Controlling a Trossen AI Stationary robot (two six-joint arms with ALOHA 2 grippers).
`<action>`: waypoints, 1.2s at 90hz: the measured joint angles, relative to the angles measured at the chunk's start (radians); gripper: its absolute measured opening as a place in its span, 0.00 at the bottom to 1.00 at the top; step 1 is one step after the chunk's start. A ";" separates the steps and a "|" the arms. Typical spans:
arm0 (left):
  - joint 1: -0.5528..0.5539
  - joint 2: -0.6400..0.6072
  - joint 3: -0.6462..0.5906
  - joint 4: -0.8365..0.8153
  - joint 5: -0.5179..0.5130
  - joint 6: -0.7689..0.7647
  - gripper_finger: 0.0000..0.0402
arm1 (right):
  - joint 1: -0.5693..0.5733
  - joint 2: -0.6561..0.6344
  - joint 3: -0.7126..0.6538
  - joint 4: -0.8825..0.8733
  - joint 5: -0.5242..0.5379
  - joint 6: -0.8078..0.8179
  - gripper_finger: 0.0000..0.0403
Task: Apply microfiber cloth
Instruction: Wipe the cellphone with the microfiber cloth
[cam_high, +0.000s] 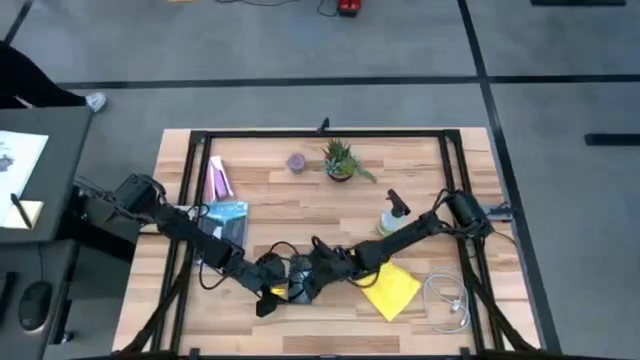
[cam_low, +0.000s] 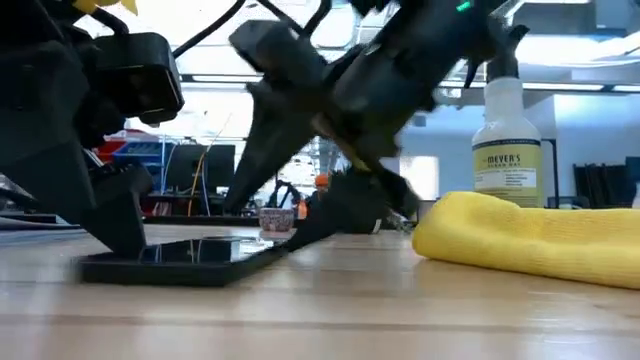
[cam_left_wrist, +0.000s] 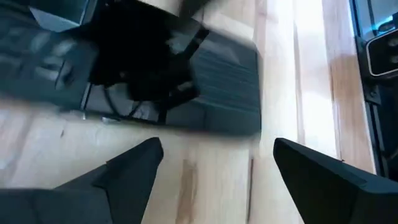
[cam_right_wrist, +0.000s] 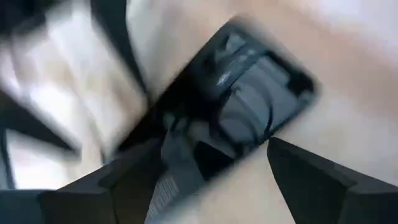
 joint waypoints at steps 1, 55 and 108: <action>0.000 0.000 0.000 0.000 -0.002 0.000 0.75 | -0.001 -0.003 0.000 0.000 0.002 -0.002 0.71; 0.002 0.002 0.000 -0.037 -0.128 0.031 0.75 | 0.001 0.069 0.004 0.046 -0.134 0.062 0.71; -0.003 0.088 0.000 -0.015 -0.180 -0.003 0.75 | 0.010 0.021 0.004 0.276 -0.021 -0.067 0.71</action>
